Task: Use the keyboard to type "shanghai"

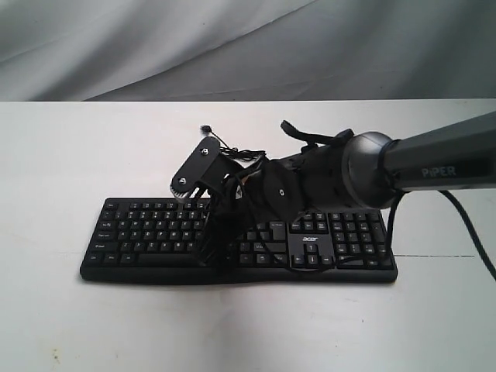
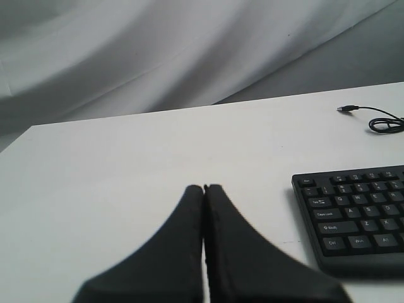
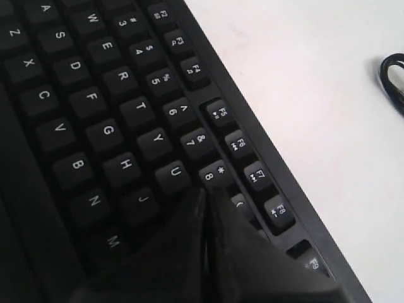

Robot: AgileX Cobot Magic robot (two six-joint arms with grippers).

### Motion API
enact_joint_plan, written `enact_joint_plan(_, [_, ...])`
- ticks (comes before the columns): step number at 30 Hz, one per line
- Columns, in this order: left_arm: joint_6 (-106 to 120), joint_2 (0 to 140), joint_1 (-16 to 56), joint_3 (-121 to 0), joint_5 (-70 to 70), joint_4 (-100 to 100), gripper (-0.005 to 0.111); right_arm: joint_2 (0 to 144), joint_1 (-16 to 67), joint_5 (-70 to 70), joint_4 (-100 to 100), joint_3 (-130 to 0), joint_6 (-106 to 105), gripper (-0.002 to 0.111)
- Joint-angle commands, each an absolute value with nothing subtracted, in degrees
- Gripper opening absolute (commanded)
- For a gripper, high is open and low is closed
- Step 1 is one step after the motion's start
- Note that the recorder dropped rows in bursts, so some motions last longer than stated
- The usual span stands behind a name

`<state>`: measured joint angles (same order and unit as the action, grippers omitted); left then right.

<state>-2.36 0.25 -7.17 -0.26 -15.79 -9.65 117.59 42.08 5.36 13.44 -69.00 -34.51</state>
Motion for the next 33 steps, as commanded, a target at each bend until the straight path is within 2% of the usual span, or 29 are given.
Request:
enact_joint_plan(1, [-2.62,0.00,-6.75,0.00,-15.22,-9.55,0.000,117.69,42.03,2.58,14.16,-68.81,-34.92,0.000])
enact_joint_plan(33, [-2.62,0.00,-6.75,0.00,-15.22,-9.55,0.000,121.10,42.92,1.94,14.28,-68.81,-35.89,0.000])
